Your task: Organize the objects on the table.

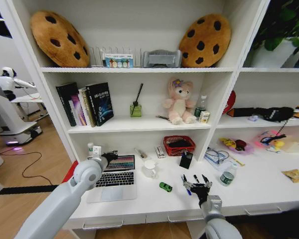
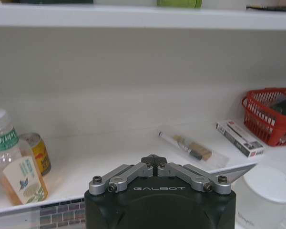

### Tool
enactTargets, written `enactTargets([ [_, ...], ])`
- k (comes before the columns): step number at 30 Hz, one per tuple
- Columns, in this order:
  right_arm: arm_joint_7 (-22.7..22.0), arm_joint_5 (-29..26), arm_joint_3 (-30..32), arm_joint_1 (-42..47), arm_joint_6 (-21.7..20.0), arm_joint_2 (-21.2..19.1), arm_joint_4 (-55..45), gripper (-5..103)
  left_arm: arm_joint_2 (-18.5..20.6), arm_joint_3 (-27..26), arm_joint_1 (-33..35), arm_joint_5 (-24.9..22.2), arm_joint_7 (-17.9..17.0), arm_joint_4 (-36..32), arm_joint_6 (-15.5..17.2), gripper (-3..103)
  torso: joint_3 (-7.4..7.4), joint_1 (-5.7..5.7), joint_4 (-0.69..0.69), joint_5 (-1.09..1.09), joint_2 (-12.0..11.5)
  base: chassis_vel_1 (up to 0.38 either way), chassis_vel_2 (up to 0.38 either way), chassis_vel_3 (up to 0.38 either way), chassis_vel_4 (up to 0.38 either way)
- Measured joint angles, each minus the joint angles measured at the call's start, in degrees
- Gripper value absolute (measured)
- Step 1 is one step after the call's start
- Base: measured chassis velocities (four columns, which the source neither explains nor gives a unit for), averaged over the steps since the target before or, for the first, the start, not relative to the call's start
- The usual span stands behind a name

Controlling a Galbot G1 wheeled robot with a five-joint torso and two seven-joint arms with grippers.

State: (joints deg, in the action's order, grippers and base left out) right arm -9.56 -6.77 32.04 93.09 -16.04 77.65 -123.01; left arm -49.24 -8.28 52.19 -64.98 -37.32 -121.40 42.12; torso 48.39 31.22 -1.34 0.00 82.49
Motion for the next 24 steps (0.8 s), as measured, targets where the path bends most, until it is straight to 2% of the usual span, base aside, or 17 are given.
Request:
enactTargets([
  [7, 0.3, 0.9, -0.7, 0.2, 0.7, 0.2, 0.8, 100, 0.2, -4.4, 9.2, 0.6, -1.8, -6.7, 0.0, 0, 0.0, 0.0, 0.0, 0.0, 0.0, 0.0, 0.0, 0.0, 0.0],
  [9, 0.6, 1.8, -1.4, 0.5, 1.6, 0.4, 1.6, 100, -0.1, -6.5, 13.9, 1.0, -2.8, -9.5, 0.0, 0, -0.01, 0.0, 0.0, 0.01, 0.0, 0.0, 0.0, 0.0, 0.0],
  [11, 0.8, 2.8, -2.3, 0.4, 2.2, 0.6, 2.0, 100, -0.8, -7.9, 18.4, 2.3, -2.8, -10.1, 0.0, 0, -0.01, -0.01, 0.0, 0.0, 0.0, 0.0, 0.0, 0.0, 0.0],
  [12, 0.8, 2.8, -2.3, 0.4, 2.2, 0.6, 2.0, 100, -0.8, -7.9, 18.4, 2.3, -2.8, -10.1, 0.0, 0, -0.01, -0.01, 0.0, 0.0, 0.0, 0.0, 0.0, 0.0, 0.0],
  [14, 0.8, 3.2, -3.4, 0.1, 2.3, 0.7, 1.9, 100, -1.4, -9.8, 23.7, 6.4, 0.8, -10.0, 0.0, 0, -0.01, 0.0, 0.02, 0.0, 0.0, 0.0, 0.0, 0.0, 0.0],
  [18, 0.8, 3.2, -4.0, -0.4, 1.9, 0.4, 1.5, 100, -2.5, -10.4, 27.4, 7.9, 2.2, -9.0, 0.0, 0, -0.01, -0.01, 0.01, 0.0, 0.0, 0.0, 0.0, 0.0, 0.0],
  [23, 0.8, 3.0, -3.6, -0.2, 2.0, 0.1, 1.5, 100, -4.7, -9.9, 27.8, 9.8, 2.8, -6.8, 0.0, 0, -0.01, 0.0, -0.01, 0.0, 0.0, 0.0, 0.0, 0.0, 0.0],
  [24, 0.8, 2.8, -3.3, -0.1, 2.1, 0.0, 1.4, 100, -5.7, -10.6, 27.7, 13.8, 7.9, -5.5, -2.2, 0, 0.0, 0.0, -0.01, 0.0, 0.0, 0.0, 0.0, 0.0, 0.0],
])
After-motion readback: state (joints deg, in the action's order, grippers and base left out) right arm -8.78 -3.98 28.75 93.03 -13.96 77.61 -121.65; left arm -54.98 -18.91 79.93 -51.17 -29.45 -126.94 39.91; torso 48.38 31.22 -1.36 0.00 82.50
